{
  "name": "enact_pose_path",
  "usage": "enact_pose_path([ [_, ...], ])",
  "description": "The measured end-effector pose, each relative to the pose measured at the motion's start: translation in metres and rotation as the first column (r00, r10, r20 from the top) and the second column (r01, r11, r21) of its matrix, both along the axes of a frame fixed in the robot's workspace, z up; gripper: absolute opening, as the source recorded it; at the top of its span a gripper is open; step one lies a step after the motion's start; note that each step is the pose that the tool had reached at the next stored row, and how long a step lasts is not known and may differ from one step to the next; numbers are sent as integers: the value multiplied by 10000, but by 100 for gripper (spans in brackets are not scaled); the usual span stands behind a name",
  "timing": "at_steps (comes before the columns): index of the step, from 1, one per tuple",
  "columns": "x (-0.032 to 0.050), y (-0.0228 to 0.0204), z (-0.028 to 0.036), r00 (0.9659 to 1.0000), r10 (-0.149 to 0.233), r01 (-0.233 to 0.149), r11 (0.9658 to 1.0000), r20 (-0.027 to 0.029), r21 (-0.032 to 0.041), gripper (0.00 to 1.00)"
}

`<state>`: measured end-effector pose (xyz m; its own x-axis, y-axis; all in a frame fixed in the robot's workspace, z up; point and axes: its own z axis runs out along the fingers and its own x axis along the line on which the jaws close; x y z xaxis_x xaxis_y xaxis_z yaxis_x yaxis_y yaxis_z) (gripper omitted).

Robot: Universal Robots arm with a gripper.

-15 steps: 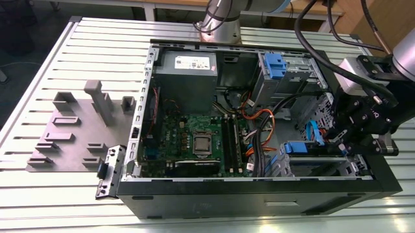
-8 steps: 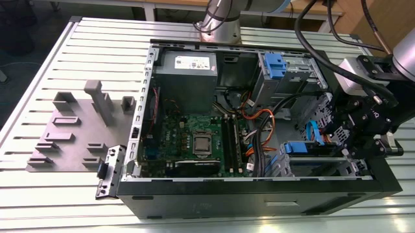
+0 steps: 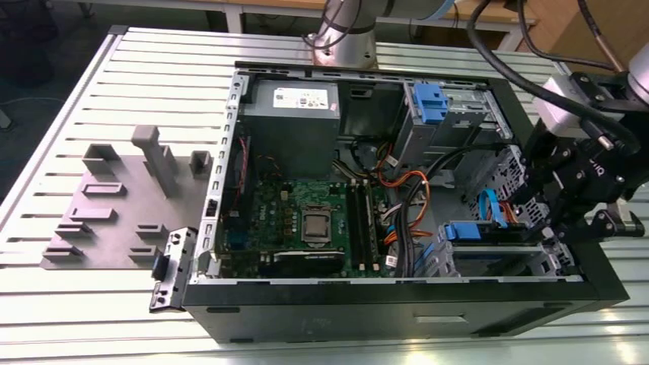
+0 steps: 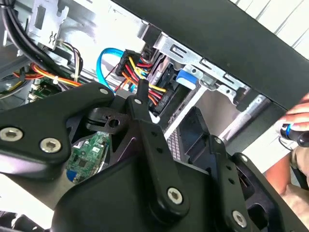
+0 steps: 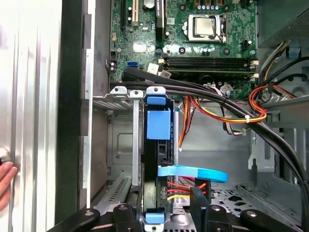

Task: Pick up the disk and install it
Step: 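Insert the second disk wire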

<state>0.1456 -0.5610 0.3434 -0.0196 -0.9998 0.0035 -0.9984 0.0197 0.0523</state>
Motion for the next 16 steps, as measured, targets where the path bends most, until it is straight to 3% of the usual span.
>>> enact_pose_path([
  [4,0,0,70,10000,1,-1,10000,0,0,53],
  [11,-2,0,73,10000,2,-2,10000,0,1,53],
  [16,-55,1,68,10000,1,-1,10000,0,2,53],
])
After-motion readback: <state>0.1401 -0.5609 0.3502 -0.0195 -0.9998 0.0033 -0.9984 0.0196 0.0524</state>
